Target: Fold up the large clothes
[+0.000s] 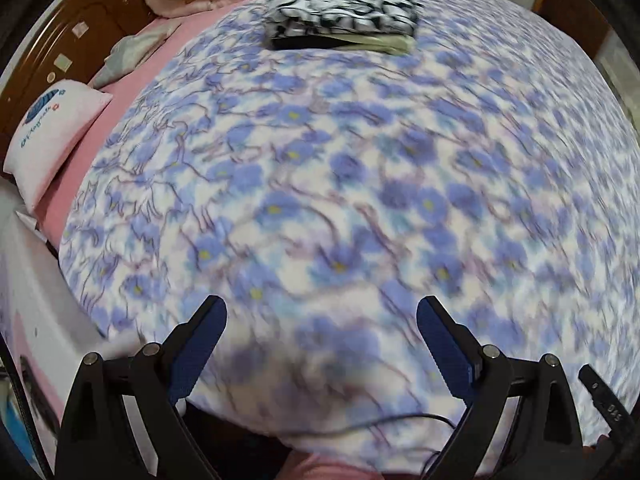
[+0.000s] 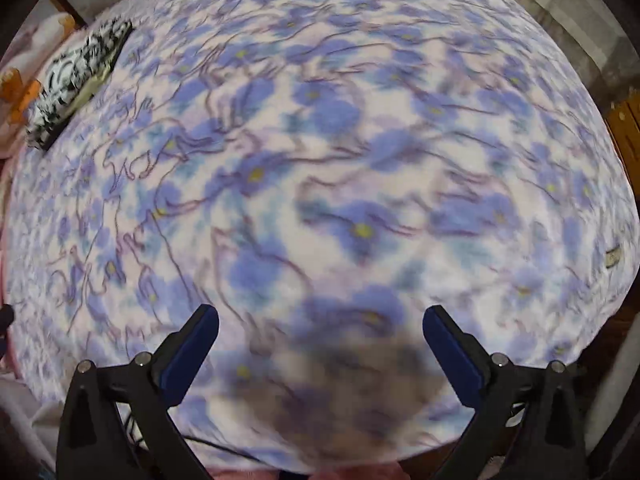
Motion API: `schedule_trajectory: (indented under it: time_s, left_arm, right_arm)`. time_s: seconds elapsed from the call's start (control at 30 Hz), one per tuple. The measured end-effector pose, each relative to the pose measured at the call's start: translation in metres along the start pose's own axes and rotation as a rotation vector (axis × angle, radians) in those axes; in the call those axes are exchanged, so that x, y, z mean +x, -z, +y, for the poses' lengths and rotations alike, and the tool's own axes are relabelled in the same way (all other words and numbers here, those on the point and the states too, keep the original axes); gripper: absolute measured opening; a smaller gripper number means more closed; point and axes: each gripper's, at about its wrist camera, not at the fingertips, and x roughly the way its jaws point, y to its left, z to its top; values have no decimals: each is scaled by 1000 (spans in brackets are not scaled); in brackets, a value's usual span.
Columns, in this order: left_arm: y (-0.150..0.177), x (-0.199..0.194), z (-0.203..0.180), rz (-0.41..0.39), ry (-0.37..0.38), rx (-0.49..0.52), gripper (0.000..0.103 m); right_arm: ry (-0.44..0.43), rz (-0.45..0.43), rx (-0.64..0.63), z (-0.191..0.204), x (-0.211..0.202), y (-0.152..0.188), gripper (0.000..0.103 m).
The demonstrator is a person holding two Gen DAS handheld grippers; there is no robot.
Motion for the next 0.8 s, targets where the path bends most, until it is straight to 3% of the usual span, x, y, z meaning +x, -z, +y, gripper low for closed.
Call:
schedule_trajectory:
  time_s: [0.2,0.5,0.63,0.8]
  left_arm:
    - [56,-65,-66,-51,34,80,95]
    - [126,-161,-134,-103,156,235,97]
    - [139,-192,-148,-127,146,289,97]
    - [139,-231,-148,-212,167,301,99]
  right_arm:
    - [-62,-43,-20,-70,-63,24,102]
    - [-84,-99,-160,-116,-153,55,102]
    - [-111,-118,-151,-128,-182,60,102]
    - [-160,-133,-126,-136,-213,60,102]
